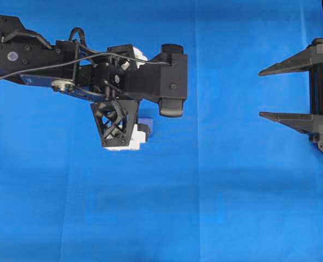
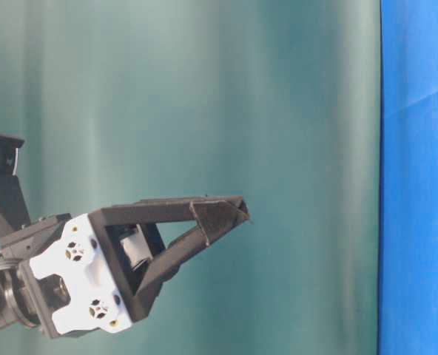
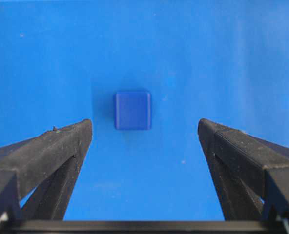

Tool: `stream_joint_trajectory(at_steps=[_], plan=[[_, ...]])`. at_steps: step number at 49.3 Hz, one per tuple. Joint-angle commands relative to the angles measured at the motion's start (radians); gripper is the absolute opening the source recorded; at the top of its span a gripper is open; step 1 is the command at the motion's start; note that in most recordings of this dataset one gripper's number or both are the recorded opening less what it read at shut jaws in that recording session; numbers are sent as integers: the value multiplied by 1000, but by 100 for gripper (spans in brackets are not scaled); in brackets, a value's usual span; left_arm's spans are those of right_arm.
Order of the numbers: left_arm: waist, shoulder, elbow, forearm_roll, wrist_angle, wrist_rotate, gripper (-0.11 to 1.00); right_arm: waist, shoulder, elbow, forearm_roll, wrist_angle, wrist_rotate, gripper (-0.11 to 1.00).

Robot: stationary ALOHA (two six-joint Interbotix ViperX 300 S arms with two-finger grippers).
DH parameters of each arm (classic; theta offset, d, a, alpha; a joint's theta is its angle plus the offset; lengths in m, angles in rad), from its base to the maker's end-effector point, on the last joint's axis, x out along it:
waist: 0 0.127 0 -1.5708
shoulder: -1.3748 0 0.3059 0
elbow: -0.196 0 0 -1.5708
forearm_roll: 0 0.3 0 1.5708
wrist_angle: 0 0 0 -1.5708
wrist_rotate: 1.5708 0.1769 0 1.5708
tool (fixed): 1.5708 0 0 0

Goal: Handover the blue block to the right arm after grasping it with the left arm, then place it in the designated position.
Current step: 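Lower the left gripper around the blue cube and close on it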

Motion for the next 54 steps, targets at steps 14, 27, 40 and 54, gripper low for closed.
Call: stream_joint_trajectory(at_steps=[14,27,40,54], plan=[[-2,-28,-23,2,-6,-2,93,-2,5,-31,2,-5,2,98],[-3,-28,3,2,-41,0,93,-2,3,-31,3,-5,2,98],[-3,-25,140,2,-219,-3,93,-2,6,-31,2,-5,2,98],[12,34,276,2,-376,-12,93,-2,12,-29,3,-9,2,98]])
